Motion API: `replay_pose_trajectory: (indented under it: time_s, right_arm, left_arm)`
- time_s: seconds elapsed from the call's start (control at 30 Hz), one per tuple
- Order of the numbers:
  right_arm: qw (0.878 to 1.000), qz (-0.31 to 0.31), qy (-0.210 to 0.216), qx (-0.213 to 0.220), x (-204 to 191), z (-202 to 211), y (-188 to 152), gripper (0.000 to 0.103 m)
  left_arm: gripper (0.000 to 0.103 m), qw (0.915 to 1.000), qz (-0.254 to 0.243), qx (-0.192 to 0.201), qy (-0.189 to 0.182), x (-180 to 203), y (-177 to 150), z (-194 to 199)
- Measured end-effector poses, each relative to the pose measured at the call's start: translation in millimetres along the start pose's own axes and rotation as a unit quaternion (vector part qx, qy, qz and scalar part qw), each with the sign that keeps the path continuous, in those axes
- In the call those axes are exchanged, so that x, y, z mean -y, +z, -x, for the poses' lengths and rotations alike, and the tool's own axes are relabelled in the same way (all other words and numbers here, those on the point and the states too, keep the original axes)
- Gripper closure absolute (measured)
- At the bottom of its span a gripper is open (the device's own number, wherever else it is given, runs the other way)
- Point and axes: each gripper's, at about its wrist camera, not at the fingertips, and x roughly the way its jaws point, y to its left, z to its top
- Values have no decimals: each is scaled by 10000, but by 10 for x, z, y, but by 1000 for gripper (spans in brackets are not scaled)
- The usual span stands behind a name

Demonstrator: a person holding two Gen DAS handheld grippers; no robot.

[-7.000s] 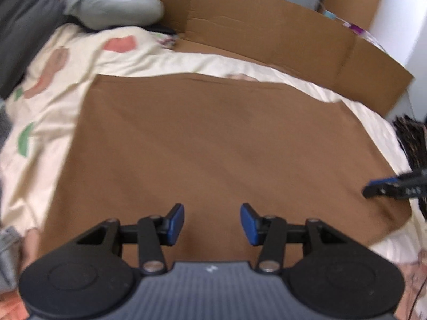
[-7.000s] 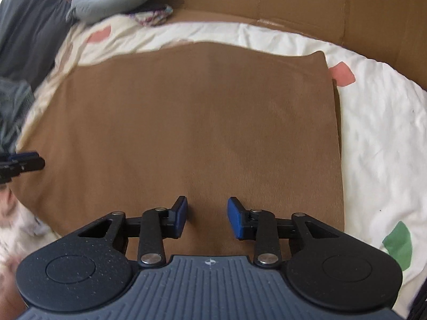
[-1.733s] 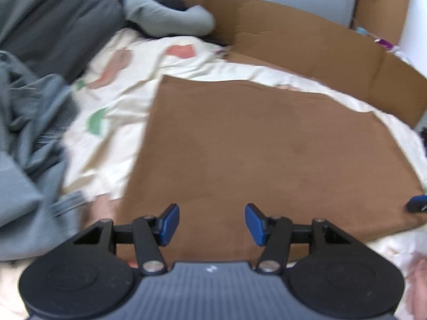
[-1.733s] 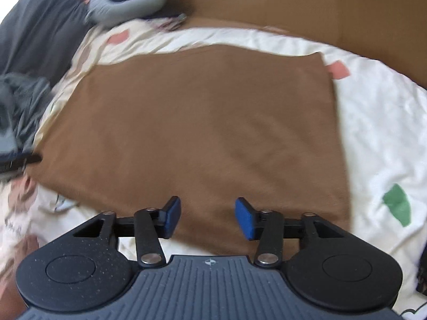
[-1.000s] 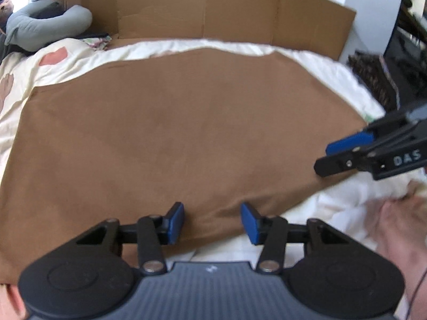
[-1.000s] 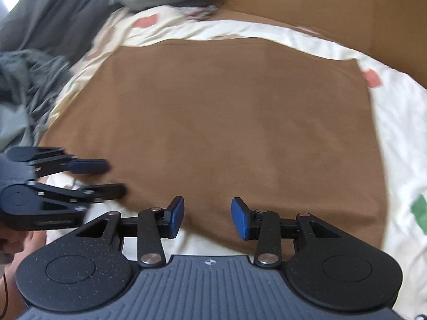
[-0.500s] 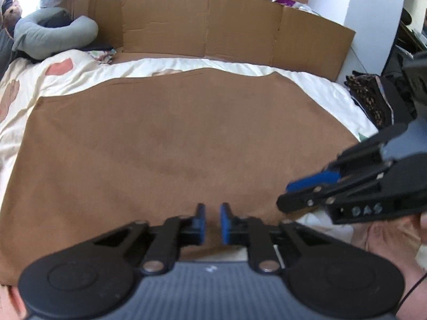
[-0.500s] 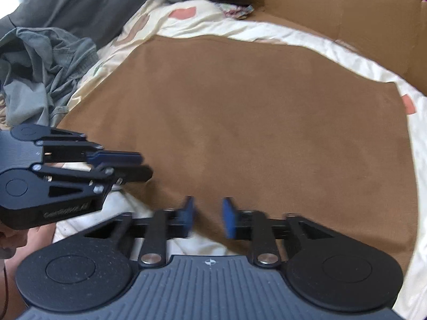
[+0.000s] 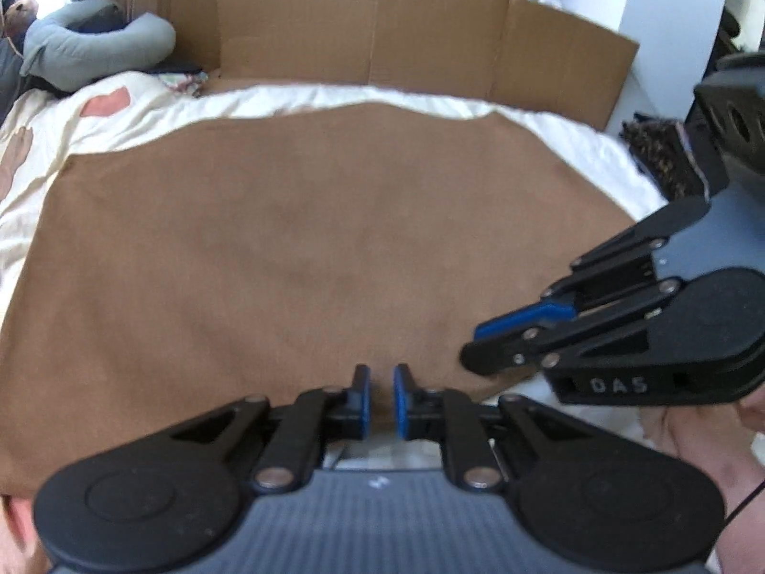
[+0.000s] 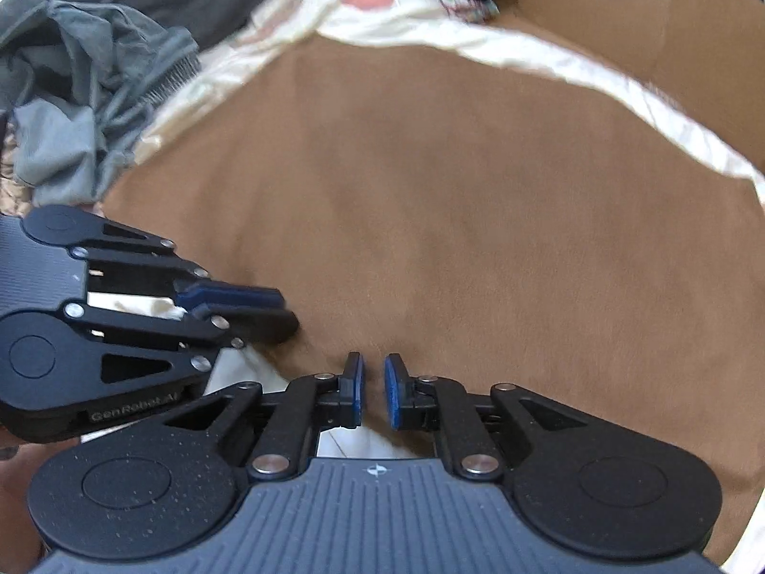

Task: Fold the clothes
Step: 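Press the folded brown shirt flat with both open grippers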

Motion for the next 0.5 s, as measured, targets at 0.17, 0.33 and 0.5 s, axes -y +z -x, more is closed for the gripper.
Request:
replay_pose_trajectory:
  time_s: [0.17, 0.33, 0.5]
  right_arm:
    - [9999, 60, 93, -61, -60, -61, 10, 90]
    - [9999, -37, 81, -73, 0, -49, -5, 84]
    - [9998, -157, -9, -78, 82, -19, -76, 82]
  left_arm:
    - [87, 9999, 127, -32, -25, -88, -5, -5]
    - [86, 9993, 327, -79, 138, -402, -77, 63]
    - [86, 9986, 384, -135, 340, -566, -168, 131]
